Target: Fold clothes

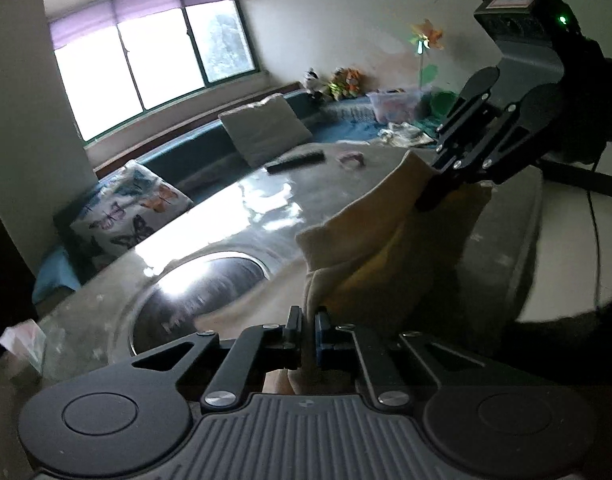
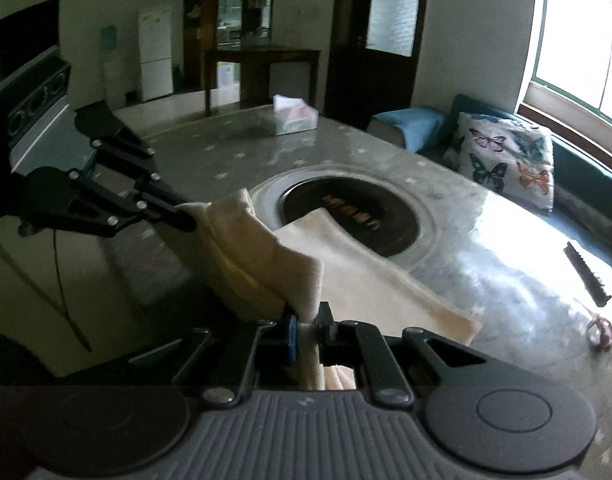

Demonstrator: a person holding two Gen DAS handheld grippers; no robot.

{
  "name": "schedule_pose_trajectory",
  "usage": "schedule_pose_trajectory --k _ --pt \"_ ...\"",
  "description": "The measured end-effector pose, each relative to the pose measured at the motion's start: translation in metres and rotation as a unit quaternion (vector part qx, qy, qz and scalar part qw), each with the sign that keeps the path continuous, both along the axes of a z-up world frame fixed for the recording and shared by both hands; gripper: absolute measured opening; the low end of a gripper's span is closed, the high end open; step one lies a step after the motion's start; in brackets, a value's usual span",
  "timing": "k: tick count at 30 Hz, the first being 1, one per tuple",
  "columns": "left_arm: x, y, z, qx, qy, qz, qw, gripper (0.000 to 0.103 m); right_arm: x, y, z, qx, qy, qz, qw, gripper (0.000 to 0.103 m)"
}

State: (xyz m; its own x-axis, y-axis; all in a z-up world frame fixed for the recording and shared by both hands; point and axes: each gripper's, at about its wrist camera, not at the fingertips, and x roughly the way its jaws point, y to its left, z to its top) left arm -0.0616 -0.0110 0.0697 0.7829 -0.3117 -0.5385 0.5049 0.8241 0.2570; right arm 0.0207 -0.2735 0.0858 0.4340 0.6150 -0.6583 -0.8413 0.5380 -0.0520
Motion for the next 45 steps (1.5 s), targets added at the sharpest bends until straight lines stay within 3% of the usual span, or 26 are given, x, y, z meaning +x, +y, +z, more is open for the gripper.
schedule_pose_trajectory --k 5,8,12,17,20,26,30,35,41,45 --pt "0.058 0.011 -0.006 -0.010 0.013 0.022 0.9996 0.005 0.059 0.012 -0.002 0.009 0.024 -0.014 1.000 0.008" --pt "0.101 0.016 -0.024 -0.008 0.039 0.041 0.9983 0.005 0.102 0.020 -0.015 0.012 0.052 -0.028 0.998 0.008" --pt "0.149 0.017 -0.057 0.001 0.074 0.067 0.9950 0.005 0.149 0.032 -0.048 0.003 0.079 -0.051 0.996 0.009" --pt "0.170 0.020 -0.086 0.004 0.097 0.084 0.9917 0.006 0.181 0.036 -0.097 0.006 0.108 -0.104 0.989 0.014" --pt "0.171 0.021 -0.088 0.005 0.097 0.090 0.9912 0.009 0.186 0.026 -0.108 0.029 0.121 -0.133 0.983 0.018" --pt "0.175 0.023 -0.083 0.007 0.084 0.108 0.9905 0.011 0.177 -0.009 -0.089 0.073 0.107 -0.174 0.976 0.022" --pt "0.179 0.025 -0.084 0.021 0.075 0.134 0.9879 0.011 0.161 -0.033 -0.087 0.071 0.110 -0.201 0.971 0.022" --pt "0.177 0.028 -0.071 0.003 0.066 0.159 0.9851 0.011 0.145 -0.051 -0.101 0.066 0.132 -0.218 0.965 0.022" --pt "0.154 0.001 -0.049 -0.039 0.058 0.113 0.9912 0.011 0.147 -0.045 -0.114 0.085 0.148 -0.227 0.959 0.021" --pt "0.147 -0.025 -0.053 -0.051 0.070 0.074 0.9935 0.011 0.144 -0.038 -0.114 0.074 0.120 -0.234 0.962 0.006"
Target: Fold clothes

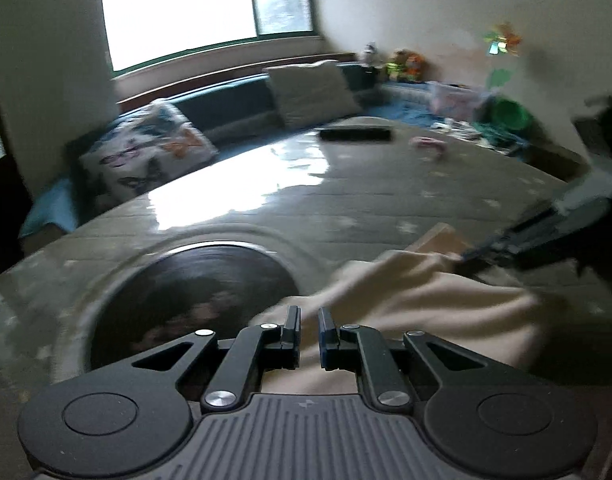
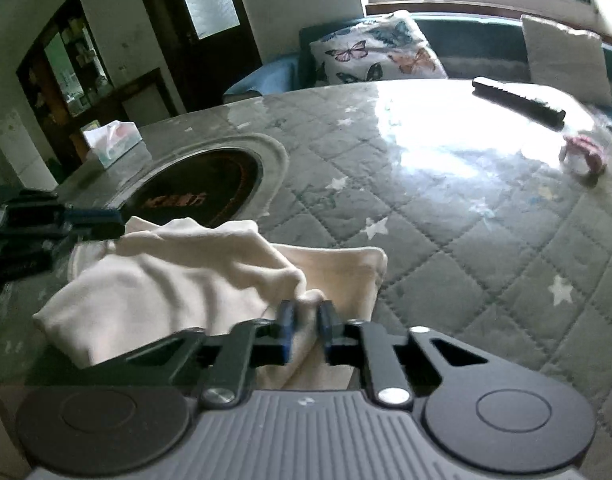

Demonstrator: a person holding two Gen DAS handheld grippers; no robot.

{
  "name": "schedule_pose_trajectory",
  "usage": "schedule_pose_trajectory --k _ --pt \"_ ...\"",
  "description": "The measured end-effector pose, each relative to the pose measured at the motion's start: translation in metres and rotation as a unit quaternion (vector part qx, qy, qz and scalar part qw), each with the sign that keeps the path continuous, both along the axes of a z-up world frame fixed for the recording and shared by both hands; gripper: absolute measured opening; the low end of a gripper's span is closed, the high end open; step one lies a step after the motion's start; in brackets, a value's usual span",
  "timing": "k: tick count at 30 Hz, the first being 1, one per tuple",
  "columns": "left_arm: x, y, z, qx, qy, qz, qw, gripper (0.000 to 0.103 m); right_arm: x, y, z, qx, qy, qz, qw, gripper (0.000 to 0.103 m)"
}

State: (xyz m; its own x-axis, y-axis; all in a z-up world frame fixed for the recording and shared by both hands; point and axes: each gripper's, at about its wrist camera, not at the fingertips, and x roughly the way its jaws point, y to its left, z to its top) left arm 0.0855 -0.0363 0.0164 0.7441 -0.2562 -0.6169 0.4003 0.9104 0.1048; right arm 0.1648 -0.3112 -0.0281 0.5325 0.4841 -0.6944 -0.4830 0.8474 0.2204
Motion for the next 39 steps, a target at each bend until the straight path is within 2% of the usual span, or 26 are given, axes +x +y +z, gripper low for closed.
schedule_pose_trajectory --k 2,6,8,11,12,17,21,25,29,32,35,37,39 --pt "0.000 -0.008 -0.007 0.002 0.008 -0.009 0.9999 0.011 -0.005 0.003 0.007 -0.015 -0.020 -0.001 1.000 0.005" --pt "0.000 -0.014 -0.023 0.010 0.025 -0.010 0.9996 0.011 -0.017 0.007 0.026 -0.062 -0.094 -0.004 0.994 0.003" --pt "0.000 -0.013 -0.028 0.008 0.026 -0.008 0.9996 0.011 -0.013 0.007 0.022 -0.065 -0.087 -0.013 0.994 0.003" --pt "-0.002 -0.009 -0.027 0.004 0.024 0.000 0.9997 0.011 -0.003 0.007 -0.002 -0.079 -0.055 -0.024 0.995 0.003" --pt "-0.002 -0.008 -0.026 0.003 0.024 0.003 0.9997 0.011 -0.003 0.007 -0.004 -0.076 -0.059 -0.023 0.995 0.004" --pt "0.005 -0.002 -0.018 -0.013 0.020 0.020 0.9995 0.011 -0.006 0.004 0.018 -0.068 -0.067 -0.038 0.995 0.007" --pt "0.020 -0.001 -0.019 -0.024 0.035 0.044 0.9981 0.011 -0.003 0.022 0.031 -0.027 -0.054 0.006 0.998 0.007" --pt "0.038 0.006 -0.024 -0.027 0.062 0.067 0.9954 0.011 0.009 0.055 0.021 -0.031 -0.037 0.044 0.998 0.007" --pt "0.048 0.015 -0.027 -0.041 0.075 0.081 0.9930 0.011 0.024 0.072 0.007 -0.036 -0.020 0.038 0.998 0.007" --pt "0.041 0.020 -0.025 -0.047 0.067 0.084 0.9931 0.011 0.025 0.074 0.004 -0.035 -0.018 0.030 0.999 0.007" --pt "0.026 0.030 -0.018 -0.042 0.045 0.100 0.9931 0.020 0.020 0.074 0.009 -0.035 -0.027 0.032 0.998 0.008" --pt "0.014 0.040 -0.015 -0.040 0.033 0.117 0.9918 0.032 0.016 0.076 0.013 -0.032 -0.036 0.037 0.998 0.009" --pt "0.001 0.051 -0.013 -0.038 0.025 0.135 0.9897 0.037 0.016 0.080 0.014 -0.029 -0.039 0.042 0.998 0.009"
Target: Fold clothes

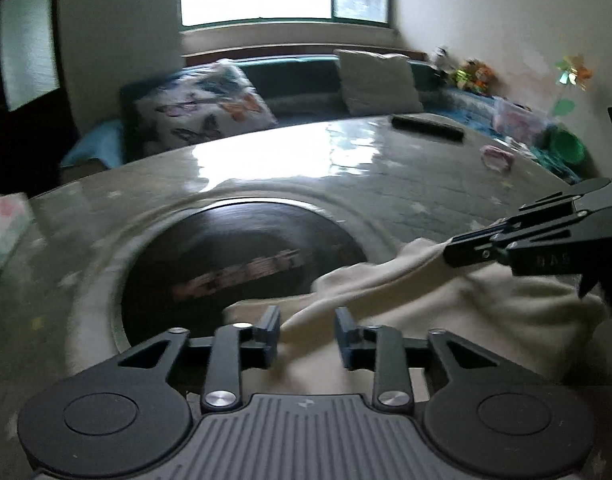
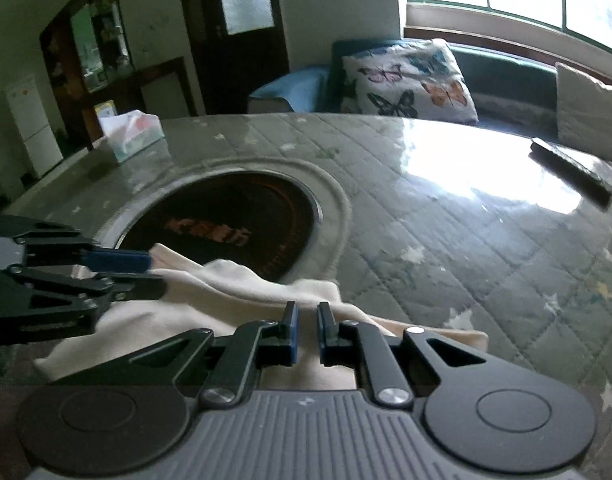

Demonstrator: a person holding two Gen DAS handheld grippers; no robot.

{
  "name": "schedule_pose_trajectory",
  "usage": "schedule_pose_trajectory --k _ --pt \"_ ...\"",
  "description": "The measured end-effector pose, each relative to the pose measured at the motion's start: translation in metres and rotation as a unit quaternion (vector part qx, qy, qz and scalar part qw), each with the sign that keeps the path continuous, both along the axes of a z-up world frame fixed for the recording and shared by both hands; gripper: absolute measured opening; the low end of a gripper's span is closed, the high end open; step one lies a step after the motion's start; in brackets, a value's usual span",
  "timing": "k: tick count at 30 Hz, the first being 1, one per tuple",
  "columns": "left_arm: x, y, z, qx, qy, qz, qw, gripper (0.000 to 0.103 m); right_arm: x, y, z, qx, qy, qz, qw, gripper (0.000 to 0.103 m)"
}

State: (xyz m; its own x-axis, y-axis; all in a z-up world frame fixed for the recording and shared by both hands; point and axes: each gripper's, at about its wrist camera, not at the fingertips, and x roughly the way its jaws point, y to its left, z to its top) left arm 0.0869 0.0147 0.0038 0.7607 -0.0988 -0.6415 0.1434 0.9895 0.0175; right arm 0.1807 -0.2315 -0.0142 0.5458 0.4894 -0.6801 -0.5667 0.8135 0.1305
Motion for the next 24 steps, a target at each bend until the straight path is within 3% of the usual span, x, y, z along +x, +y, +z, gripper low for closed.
schedule_pose_trajectory --k 3,8,9,10,12,17,24 --pt "-0.012 0.017 0.000 0.001 0.004 0.029 0.9996 0.039 0.003 0.007 -0.003 0.002 0.000 0.007 1.000 0.010" --pt "-0.011 0.029 -0.008 -0.008 0.019 0.040 0.9990 0.036 0.002 0.010 -0.014 -0.001 0.002 0.000 1.000 0.010" --pt "-0.008 0.030 -0.009 -0.015 0.021 0.038 0.9990 0.032 0.001 0.010 -0.014 -0.001 0.001 -0.001 1.000 0.010" --pt "-0.007 0.031 -0.010 -0.020 0.023 0.035 0.9989 0.017 0.000 0.009 -0.014 -0.001 0.001 -0.002 1.000 0.010" --pt "-0.003 0.030 -0.011 -0.024 0.021 0.033 0.9990 0.006 0.000 0.009 -0.015 0.000 -0.001 -0.003 1.000 0.010" --pt "-0.009 0.020 0.004 0.000 -0.031 0.028 0.9991 0.005 -0.003 0.006 -0.017 -0.001 -0.008 -0.005 1.000 0.010" --pt "0.001 0.017 -0.015 0.026 0.006 0.027 0.9993 0.006 -0.009 0.005 -0.009 -0.006 -0.019 0.000 1.000 0.015"
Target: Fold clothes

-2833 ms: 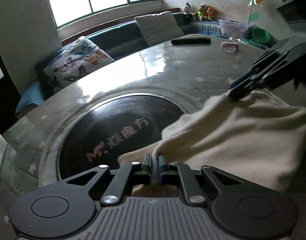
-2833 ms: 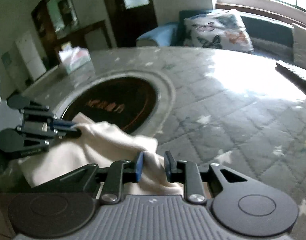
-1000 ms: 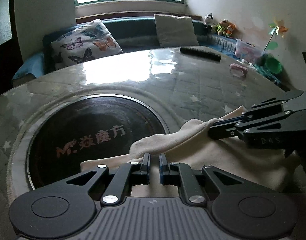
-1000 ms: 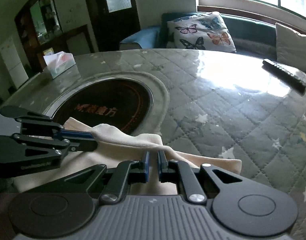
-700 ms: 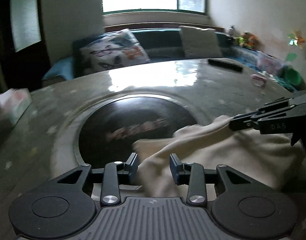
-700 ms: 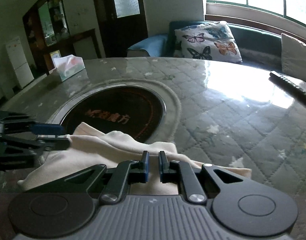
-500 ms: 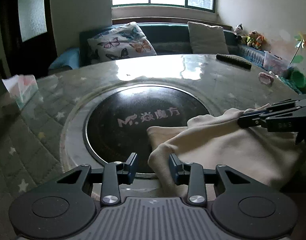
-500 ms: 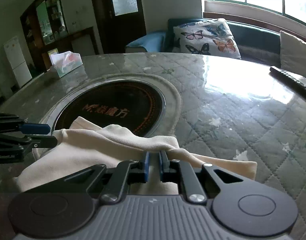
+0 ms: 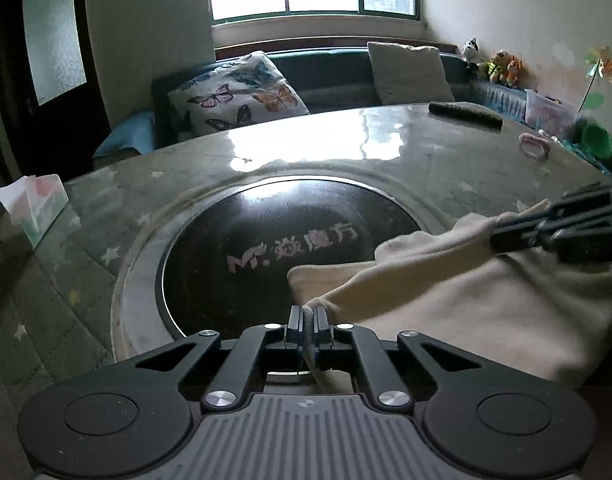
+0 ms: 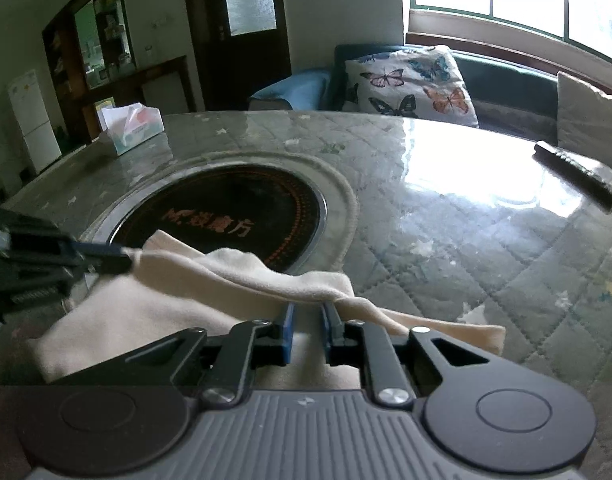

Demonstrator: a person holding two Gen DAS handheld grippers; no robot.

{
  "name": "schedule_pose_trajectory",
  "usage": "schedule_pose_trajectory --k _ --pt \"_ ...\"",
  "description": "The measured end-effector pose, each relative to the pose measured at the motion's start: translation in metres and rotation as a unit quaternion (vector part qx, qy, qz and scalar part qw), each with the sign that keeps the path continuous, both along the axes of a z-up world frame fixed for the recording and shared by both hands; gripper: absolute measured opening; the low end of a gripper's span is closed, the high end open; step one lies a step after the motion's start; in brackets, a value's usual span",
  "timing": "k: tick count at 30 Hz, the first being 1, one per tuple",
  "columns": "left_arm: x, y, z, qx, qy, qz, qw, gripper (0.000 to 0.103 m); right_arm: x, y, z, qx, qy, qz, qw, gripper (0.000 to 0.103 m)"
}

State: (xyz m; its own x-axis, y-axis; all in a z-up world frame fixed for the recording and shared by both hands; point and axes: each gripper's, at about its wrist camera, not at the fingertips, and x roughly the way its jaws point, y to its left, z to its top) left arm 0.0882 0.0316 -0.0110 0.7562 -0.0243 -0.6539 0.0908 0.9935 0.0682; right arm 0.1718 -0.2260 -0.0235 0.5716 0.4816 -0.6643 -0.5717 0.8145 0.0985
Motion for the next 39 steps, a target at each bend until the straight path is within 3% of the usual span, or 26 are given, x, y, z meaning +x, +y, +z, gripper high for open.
schedule_pose_trajectory --k 1,8,13,16,19,23,27,34,39 --pt "-0.002 0.000 0.002 0.000 -0.002 0.002 1.0000 0.010 -0.003 0.000 0.003 0.002 -0.003 0.004 1.000 0.015" --pt "-0.015 -0.016 0.029 -0.008 -0.042 -0.009 0.9990 0.010 -0.018 0.020 0.012 0.009 -0.005 0.051 0.999 0.015" --pt "-0.018 -0.042 0.022 -0.020 -0.028 -0.058 0.9977 0.010 -0.016 0.033 0.003 0.004 0.000 0.056 0.998 0.015" --pt "-0.013 -0.050 0.013 -0.022 -0.012 -0.071 0.9972 0.010 -0.010 0.031 0.010 0.030 -0.007 0.038 0.999 0.015" --pt "-0.008 -0.057 0.004 -0.023 0.002 -0.082 0.9964 0.010 0.004 0.037 0.005 0.016 0.010 0.024 1.000 0.015" --pt "-0.006 -0.059 0.004 -0.026 0.006 -0.080 0.9964 0.010 0.013 0.043 -0.005 0.007 0.019 0.018 1.000 0.014" --pt "0.004 -0.055 0.015 -0.031 -0.006 -0.069 0.9972 0.010 0.007 0.035 0.005 0.022 0.015 0.016 1.000 0.015" --pt "0.044 -0.037 0.004 -0.066 0.040 -0.019 0.9968 0.010 -0.008 0.031 0.004 0.001 0.010 0.041 0.999 0.015" --pt "0.043 -0.037 0.001 -0.059 0.039 -0.022 0.9972 0.010 -0.011 0.031 -0.004 -0.005 0.005 0.045 0.999 0.016"
